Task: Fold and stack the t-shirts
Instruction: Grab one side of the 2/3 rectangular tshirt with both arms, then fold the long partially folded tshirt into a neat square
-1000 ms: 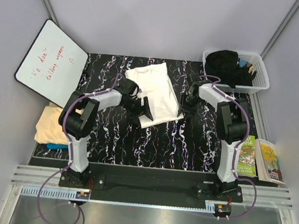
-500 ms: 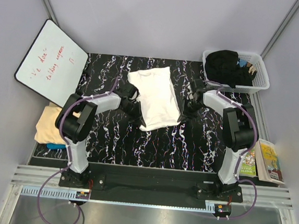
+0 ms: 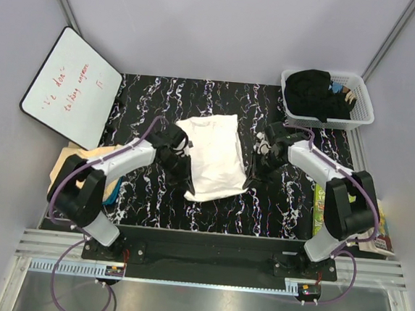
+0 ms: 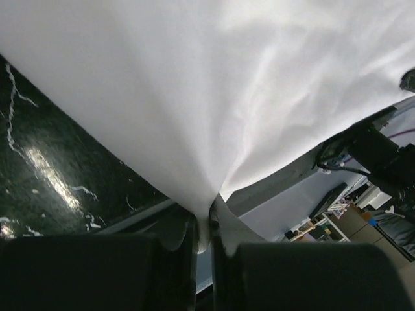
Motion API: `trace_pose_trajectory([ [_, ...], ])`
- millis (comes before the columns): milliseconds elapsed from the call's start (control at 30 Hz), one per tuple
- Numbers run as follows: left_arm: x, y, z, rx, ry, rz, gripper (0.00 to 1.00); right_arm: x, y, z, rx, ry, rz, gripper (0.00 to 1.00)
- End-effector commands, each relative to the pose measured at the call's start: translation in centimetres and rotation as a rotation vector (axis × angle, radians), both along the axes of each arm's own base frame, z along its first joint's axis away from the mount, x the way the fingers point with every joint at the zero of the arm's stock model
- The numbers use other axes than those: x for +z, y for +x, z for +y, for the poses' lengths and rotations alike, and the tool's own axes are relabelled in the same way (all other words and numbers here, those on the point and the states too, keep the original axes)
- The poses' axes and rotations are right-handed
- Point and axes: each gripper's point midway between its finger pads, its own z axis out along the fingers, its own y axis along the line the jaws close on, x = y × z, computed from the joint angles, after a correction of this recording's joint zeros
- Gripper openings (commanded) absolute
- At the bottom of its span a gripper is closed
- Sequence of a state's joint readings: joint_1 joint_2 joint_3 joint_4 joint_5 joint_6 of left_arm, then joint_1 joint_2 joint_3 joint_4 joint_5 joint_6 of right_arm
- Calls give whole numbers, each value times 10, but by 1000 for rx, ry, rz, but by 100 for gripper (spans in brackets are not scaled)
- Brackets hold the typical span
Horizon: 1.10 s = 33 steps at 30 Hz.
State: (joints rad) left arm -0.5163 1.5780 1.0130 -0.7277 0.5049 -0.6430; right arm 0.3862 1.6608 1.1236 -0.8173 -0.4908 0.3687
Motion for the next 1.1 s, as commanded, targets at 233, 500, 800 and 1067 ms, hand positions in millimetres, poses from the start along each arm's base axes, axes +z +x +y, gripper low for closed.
trace_pose_trajectory([
  [233,96,43,-16,-42,-105,-223,9,111,48,13,49,68,-260,1],
  [500,79,100,-2,25,-75,-225,0,89,134,27,73,20,-353,3],
  [800,98,180,9,82,-131,-342,0,89,221,51,32,44,-465,4],
  [1067,87,221,23,146,-162,-314,0,78,262,69,9,78,-496,5],
])
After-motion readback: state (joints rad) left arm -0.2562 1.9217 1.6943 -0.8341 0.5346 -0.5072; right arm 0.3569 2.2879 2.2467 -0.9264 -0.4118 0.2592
